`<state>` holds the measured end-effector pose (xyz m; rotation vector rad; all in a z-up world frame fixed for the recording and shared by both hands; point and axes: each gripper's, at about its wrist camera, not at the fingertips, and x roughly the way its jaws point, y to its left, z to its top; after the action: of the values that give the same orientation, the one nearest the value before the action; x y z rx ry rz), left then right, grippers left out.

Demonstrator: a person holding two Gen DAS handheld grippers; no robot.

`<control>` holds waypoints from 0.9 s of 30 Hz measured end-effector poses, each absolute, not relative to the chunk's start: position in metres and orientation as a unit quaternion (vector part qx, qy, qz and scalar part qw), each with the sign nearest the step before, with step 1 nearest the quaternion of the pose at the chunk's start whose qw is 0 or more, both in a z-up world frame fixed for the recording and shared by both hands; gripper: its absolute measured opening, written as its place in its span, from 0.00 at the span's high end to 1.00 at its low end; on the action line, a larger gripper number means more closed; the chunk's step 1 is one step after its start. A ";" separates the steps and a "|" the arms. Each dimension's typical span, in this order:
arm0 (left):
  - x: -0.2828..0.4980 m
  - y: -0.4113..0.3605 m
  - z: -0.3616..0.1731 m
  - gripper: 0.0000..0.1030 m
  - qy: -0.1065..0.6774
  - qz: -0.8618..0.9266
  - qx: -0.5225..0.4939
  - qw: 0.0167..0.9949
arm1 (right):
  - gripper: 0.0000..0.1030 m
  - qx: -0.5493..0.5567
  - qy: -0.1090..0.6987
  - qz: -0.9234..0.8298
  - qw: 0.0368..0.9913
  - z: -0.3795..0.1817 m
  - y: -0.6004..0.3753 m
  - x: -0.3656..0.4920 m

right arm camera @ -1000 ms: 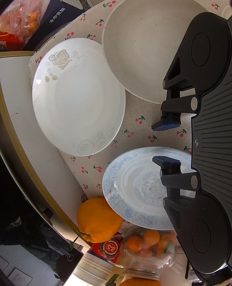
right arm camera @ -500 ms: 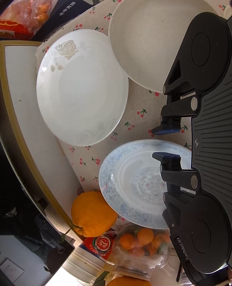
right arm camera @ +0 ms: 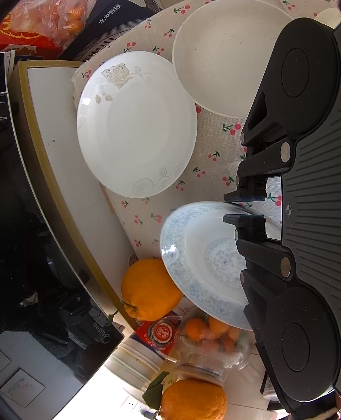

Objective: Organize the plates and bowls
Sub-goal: 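Lift the smaller blue plate with both grippers and carry it onto the first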

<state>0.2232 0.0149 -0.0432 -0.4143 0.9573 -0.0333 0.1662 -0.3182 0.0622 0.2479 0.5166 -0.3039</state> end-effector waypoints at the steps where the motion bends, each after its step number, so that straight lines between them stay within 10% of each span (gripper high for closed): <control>1: 0.220 0.016 -0.040 0.91 0.454 -0.019 -0.198 0.869 | 0.90 0.121 0.251 -0.146 0.949 0.064 -0.316 0.163; 27: 0.062 0.067 0.003 0.91 0.413 -0.019 -0.215 0.885 | 0.88 0.003 0.245 -0.099 0.964 0.026 -0.195 0.047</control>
<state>0.0623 0.0671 0.0032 -0.4481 0.8594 -0.0389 0.0465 -0.1946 0.0262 0.0067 0.4956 -0.2008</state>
